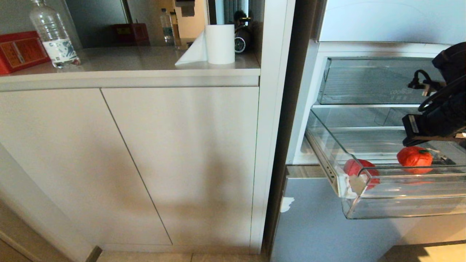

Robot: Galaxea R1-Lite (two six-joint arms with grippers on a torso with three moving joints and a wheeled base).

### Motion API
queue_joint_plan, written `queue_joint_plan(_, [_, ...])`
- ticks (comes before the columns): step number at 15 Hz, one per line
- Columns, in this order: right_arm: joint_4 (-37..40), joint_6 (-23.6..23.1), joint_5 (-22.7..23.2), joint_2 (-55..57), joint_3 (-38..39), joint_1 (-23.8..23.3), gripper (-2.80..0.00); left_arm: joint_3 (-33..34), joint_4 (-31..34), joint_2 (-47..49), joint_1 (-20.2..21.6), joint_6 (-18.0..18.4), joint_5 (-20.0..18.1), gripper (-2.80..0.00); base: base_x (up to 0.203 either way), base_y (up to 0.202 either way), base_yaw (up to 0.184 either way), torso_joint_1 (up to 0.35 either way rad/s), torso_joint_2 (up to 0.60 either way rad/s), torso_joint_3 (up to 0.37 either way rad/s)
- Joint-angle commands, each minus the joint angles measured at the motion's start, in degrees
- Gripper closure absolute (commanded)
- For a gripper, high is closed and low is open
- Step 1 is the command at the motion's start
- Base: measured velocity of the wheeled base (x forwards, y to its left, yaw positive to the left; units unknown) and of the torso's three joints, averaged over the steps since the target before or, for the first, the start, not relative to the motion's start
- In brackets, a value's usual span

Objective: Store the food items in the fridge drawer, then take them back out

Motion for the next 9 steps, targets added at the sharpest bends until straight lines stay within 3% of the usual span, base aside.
queue_joint_plan(1, [0.24,-0.41,-0.68,4.39,-2.97,-3.37,-2.52,0.09,-0.02,0.00,0.01,-0.02,0.00,0.00,0.000,0.000,0.000,0.000,0.00,0.000])
queue_joint_plan(2, [0.24,-0.59,-0.73,4.99,-3.53,-4.44,-2.80,0.09,-0.02,0.00,0.01,-0.02,0.00,0.00,0.000,0.000,0.000,0.000,0.00,0.000])
queue_joint_plan(9, [-3.31,-3.86,-0.30,10.53,-4.91,-10.00,-2.80,0.09,-0.02,0.00,0.01,0.06,0.00,0.00,0.000,0.000,0.000,0.000,0.00,0.000])
